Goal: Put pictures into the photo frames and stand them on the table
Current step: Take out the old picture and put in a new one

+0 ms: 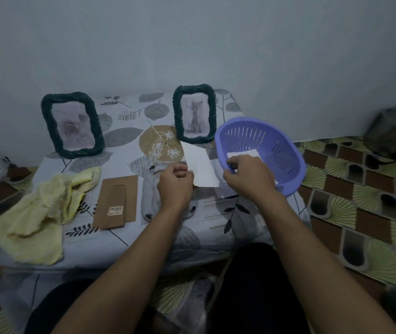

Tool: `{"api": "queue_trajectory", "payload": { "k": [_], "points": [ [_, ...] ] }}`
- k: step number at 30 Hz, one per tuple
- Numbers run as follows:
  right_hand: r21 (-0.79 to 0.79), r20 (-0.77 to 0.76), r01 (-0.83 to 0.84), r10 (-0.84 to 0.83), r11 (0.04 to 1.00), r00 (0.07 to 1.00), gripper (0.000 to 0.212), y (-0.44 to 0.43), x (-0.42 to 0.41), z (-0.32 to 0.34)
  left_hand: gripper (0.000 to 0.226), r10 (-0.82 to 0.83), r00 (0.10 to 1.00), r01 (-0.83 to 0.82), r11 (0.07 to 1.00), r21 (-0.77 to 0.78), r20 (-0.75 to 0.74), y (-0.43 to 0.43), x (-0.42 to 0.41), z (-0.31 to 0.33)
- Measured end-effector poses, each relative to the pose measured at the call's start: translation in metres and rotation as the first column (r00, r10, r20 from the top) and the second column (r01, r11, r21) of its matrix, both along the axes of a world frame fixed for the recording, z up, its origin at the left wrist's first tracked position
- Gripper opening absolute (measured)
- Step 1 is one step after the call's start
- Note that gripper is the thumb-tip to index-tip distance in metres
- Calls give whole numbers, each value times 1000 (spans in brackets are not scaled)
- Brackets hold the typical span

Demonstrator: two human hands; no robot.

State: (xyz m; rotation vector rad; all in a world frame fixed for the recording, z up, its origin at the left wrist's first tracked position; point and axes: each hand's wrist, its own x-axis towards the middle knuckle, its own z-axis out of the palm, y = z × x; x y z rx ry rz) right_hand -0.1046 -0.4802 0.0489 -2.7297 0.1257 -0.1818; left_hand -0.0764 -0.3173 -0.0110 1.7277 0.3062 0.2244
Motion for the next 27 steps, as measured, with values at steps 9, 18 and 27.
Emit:
{"api": "queue_trajectory", "payload": {
  "k": [9,18,27],
  "points": [
    [114,72,29,-38,993,997,32,-11,5,15,14,-46,989,27,991,-133,-143,-45,9,-10],
    [124,-43,-63,69,990,997,35,-6,11,-3,9,-125,962,82,980,-180,-244,-56,13,-21],
    [204,-58,-4,16,979,998,28,-20,24,-5,15,-187,975,213,936,281,-117,-41,13,1]
  ]
}}
